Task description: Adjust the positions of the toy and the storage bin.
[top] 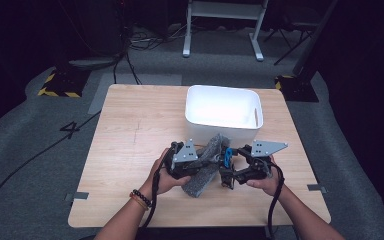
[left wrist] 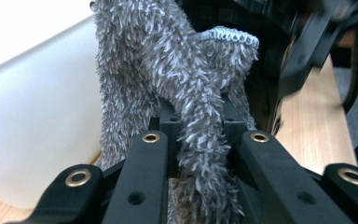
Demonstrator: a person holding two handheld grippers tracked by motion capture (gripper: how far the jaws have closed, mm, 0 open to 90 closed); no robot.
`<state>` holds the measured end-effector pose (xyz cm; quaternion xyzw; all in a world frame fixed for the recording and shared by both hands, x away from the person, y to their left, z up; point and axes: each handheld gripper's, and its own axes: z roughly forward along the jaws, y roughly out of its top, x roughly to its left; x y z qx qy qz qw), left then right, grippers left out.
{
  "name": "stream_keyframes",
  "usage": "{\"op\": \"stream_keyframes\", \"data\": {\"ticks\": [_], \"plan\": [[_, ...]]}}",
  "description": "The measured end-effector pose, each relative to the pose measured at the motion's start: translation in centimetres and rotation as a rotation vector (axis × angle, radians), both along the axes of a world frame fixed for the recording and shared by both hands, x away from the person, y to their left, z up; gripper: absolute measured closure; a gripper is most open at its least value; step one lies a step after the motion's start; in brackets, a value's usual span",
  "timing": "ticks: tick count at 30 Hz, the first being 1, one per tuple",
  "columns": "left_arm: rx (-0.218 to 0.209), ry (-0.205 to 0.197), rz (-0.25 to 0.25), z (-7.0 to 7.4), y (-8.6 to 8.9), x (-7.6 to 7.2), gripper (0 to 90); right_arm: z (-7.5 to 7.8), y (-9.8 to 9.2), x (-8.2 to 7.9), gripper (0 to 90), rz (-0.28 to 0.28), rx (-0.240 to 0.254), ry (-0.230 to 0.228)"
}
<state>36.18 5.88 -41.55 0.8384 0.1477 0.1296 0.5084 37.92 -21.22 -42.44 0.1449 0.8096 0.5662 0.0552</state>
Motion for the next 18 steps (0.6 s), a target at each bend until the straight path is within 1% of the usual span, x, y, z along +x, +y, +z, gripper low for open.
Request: {"op": "stream_keyframes", "data": {"ticks": [1,3,4,6,8,11,12,13,14,15,18], "plan": [[0.003,-0.004,0.003,0.0,-0.1,0.0,78.4,-0.1,0.2,0.0,24.6,0.008,0.000,0.005],[0.011,0.006,0.001,-0.3,-0.4,0.1,78.4,-0.3,0.5,-0.2,24.6,0.029,-0.001,0.010],[0.026,0.004,0.004,-0.5,-0.7,0.2,78.4,-0.4,0.8,-0.3,24.6,0.039,-0.002,0.011],[0.048,0.020,-0.008,-1.1,-1.3,0.3,78.3,-0.3,1.2,-0.7,24.6,0.057,0.010,0.015],[0.060,0.034,-0.010,-1.6,-1.8,0.3,78.3,-0.1,1.5,-1.0,24.6,0.071,0.021,0.007],[0.080,0.058,-0.025,-2.4,-2.4,0.4,78.3,0.3,1.4,-1.3,24.7,0.077,0.043,-0.006],[0.095,0.058,-0.029,-2.8,-2.7,0.4,78.3,0.4,1.3,-1.3,24.6,0.077,0.054,-0.007],[0.107,0.066,-0.031,-3.1,-3.1,0.3,78.3,0.5,1.2,-1.3,24.6,0.074,0.060,-0.009],[0.123,0.073,-0.036,-3.5,-3.5,0.3,78.3,0.6,1.1,-1.2,24.6,0.069,0.061,-0.013],[0.141,0.073,-0.047,-3.8,-3.9,0.2,78.3,0.7,1.0,-1.2,24.6,0.066,0.062,-0.017],[0.176,0.087,-0.069,-4.8,-4.8,0.0,78.2,0.8,0.7,-1.0,24.6,0.056,0.075,-0.022]]}}
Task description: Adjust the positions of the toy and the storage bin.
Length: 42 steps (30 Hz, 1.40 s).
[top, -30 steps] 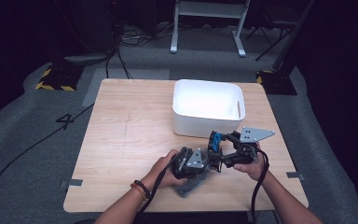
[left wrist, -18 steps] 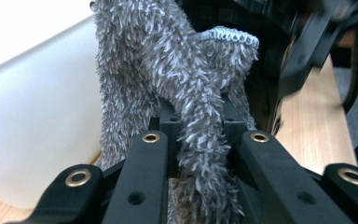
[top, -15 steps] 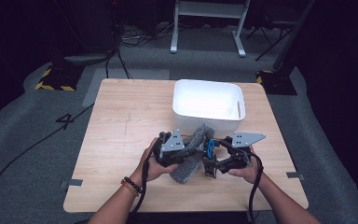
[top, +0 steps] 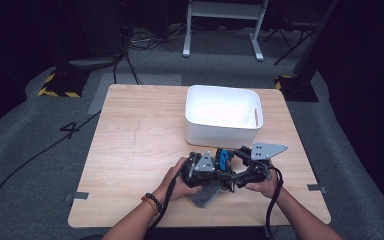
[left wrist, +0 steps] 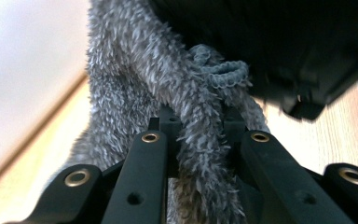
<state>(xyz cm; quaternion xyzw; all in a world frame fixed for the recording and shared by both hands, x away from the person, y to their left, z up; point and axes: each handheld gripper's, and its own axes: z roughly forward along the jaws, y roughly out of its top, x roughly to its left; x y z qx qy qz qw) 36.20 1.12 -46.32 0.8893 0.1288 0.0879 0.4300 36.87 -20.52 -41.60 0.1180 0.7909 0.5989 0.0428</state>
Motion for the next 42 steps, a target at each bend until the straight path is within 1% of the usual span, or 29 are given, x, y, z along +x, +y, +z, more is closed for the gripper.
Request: {"op": "stream_keyframes", "data": {"ticks": [4,6,8,11,13,15,17,18,20,21,23,25,27,29,30,31,36,38,40,42], "plan": [[0.033,0.015,-0.038,-0.8,-0.7,-0.3,78.1,0.4,-0.5,0.1,24.6,-0.019,0.019,-0.007],[0.046,0.017,-0.059,-0.8,-0.9,-0.6,78.1,0.5,-0.8,0.2,24.6,-0.035,0.023,-0.014],[0.056,0.015,-0.070,-0.8,-1.0,-0.9,78.0,0.6,-1.0,0.3,24.6,-0.056,0.022,-0.021],[0.044,0.020,-0.067,-0.5,-0.7,-1.0,77.9,0.5,-1.5,0.6,24.7,-0.077,0.024,-0.017],[0.010,0.040,-0.052,-0.1,-0.1,-0.8,77.9,0.5,-1.8,0.6,24.6,-0.090,0.020,-0.020],[-0.024,0.042,-0.036,0.5,0.6,-0.7,77.9,0.4,-2.1,0.7,24.6,-0.101,0.013,-0.024],[-0.075,0.049,-0.030,1.1,1.2,-0.5,77.9,0.2,-2.2,0.7,24.6,-0.103,0.013,-0.019],[-0.090,0.047,-0.027,1.4,1.5,-0.6,77.9,0.2,-2.2,0.7,24.6,-0.104,0.011,-0.020],[-0.136,0.033,-0.032,2.1,1.9,-0.6,77.8,0.2,-2.0,0.6,24.6,-0.115,-0.001,-0.029],[-0.154,0.019,-0.025,2.5,2.1,-0.7,77.8,0.2,-1.9,0.7,24.7,-0.118,-0.005,-0.033],[-0.183,-0.010,-0.019,3.3,2.7,-0.9,77.6,0.0,-1.8,0.7,24.6,-0.118,-0.003,-0.022],[-0.209,-0.022,-0.005,3.8,3.2,-0.9,77.4,-0.2,-1.7,0.8,24.7,-0.117,-0.009,-0.017],[-0.249,-0.036,0.011,4.3,3.8,-0.9,77.4,-0.4,-1.5,0.8,24.6,-0.114,-0.016,-0.010],[-0.275,-0.042,0.009,4.7,4.3,-0.9,77.4,-0.7,-1.2,0.8,24.7,-0.110,-0.026,-0.007],[-0.274,-0.047,0.009,4.7,4.3,-0.9,77.3,-0.8,-1.0,0.8,24.7,-0.107,-0.030,-0.003],[-0.262,-0.053,0.009,4.7,4.2,-1.0,77.3,-0.9,-0.9,0.8,24.7,-0.106,-0.033,-0.002],[-0.210,-0.039,0.004,3.6,3.4,-0.8,77.2,-1.0,-0.7,0.8,24.6,-0.111,-0.039,0.002],[-0.166,-0.039,-0.002,3.0,2.8,-0.8,77.2,-1.0,-0.8,0.8,24.7,-0.116,-0.039,0.001],[-0.106,-0.045,-0.019,2.4,2.1,-0.8,77.2,-1.0,-0.9,0.8,24.7,-0.121,-0.038,-0.001],[-0.071,-0.032,-0.040,1.7,1.4,-0.9,77.1,-1.0,-1.0,0.9,24.6,-0.126,-0.034,0.000]]}}
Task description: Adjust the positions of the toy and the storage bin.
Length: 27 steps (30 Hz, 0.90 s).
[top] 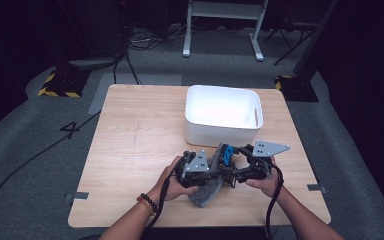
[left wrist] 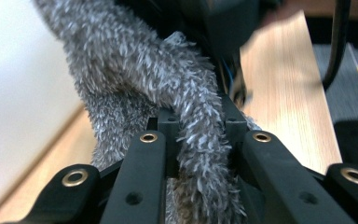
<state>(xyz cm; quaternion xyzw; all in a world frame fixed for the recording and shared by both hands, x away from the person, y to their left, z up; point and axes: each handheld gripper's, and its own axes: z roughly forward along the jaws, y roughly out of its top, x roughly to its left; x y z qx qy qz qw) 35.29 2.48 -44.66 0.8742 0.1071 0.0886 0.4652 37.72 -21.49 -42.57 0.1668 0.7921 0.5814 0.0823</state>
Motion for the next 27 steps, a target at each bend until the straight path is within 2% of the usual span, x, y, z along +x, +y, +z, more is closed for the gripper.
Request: {"op": "stream_keyframes", "data": {"ticks": [3,6,7,14,18,19,21,24,27], "plan": [[0.056,0.030,-0.032,-1.1,-1.0,0.0,77.0,0.1,-0.1,0.0,24.6,-0.004,0.005,-0.004],[0.129,0.038,-0.061,-2.1,-1.9,-0.3,77.0,0.2,-0.3,0.0,24.6,-0.009,0.012,-0.004],[0.141,0.035,-0.070,-2.4,-2.1,-0.3,77.0,0.3,-0.4,0.0,24.7,-0.010,0.017,-0.006],[0.181,0.080,-0.084,-3.3,-2.6,-0.3,76.8,0.6,-0.5,0.0,24.7,-0.019,0.023,-0.012],[0.187,0.120,-0.122,-4.0,-3.2,-0.5,76.5,0.7,-0.3,0.0,24.6,-0.026,0.018,-0.017],[0.196,0.116,-0.132,-4.1,-3.4,-0.6,76.3,0.8,-0.3,0.0,24.6,-0.026,0.017,-0.020],[0.187,0.139,-0.149,-4.5,-4.1,-0.9,76.2,0.8,-0.1,0.0,24.6,-0.031,0.017,-0.024],[0.151,0.143,-0.162,-4.7,-4.6,-1.3,76.1,0.8,0.2,0.0,24.6,-0.039,0.017,-0.026],[0.098,0.166,-0.144,-4.6,-4.5,-1.3,76.2,0.7,0.4,0.0,24.6,-0.039,0.014,-0.028]]}}
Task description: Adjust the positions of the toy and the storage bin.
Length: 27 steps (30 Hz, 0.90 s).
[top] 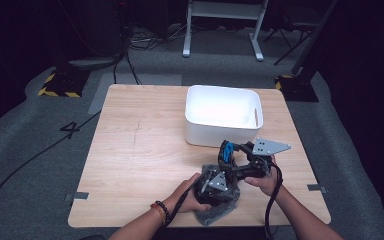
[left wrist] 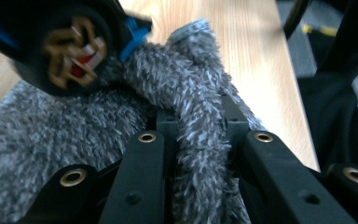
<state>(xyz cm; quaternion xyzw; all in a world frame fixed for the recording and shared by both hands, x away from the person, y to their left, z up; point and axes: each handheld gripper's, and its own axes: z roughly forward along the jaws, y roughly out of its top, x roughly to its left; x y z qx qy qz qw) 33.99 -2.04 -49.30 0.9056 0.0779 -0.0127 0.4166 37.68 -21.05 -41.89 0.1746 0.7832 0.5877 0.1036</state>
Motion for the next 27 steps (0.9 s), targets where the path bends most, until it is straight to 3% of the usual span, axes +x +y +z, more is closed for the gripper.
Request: {"op": "stream_keyframes", "data": {"ticks": [1,2,3,6,8,10,13,21,27], "plan": [[-0.028,0.022,0.019,0.0,0.1,0.0,76.2,0.0,0.0,0.0,24.6,-0.001,-0.003,0.000],[-0.047,0.017,0.028,0.0,0.3,0.2,76.2,-0.1,0.0,0.0,24.6,-0.002,-0.005,-0.001],[-0.051,0.035,0.061,0.1,0.4,0.1,76.2,-0.2,0.0,0.1,24.6,-0.006,-0.001,0.002],[-0.082,0.044,0.084,0.1,0.8,0.2,76.3,-0.1,-0.3,0.2,24.6,-0.014,0.017,0.009],[-0.124,0.071,0.122,0.3,1.3,0.5,76.4,-0.1,-0.4,0.2,24.6,-0.017,0.012,0.009],[-0.140,0.100,0.141,0.2,1.8,0.9,76.4,-0.2,-0.6,0.2,24.6,-0.022,0.015,0.009],[-0.144,0.109,0.181,0.0,2.2,1.1,76.4,-0.2,-0.9,0.3,24.6,-0.026,0.022,0.019],[-0.118,0.079,0.259,0.0,3.3,1.5,76.5,-0.4,-2.0,0.6,24.5,-0.025,0.005,0.034],[-0.102,0.049,0.341,0.2,4.8,1.9,76.6,-1.0,-3.0,0.7,24.4,-0.016,-0.045,0.056]]}}
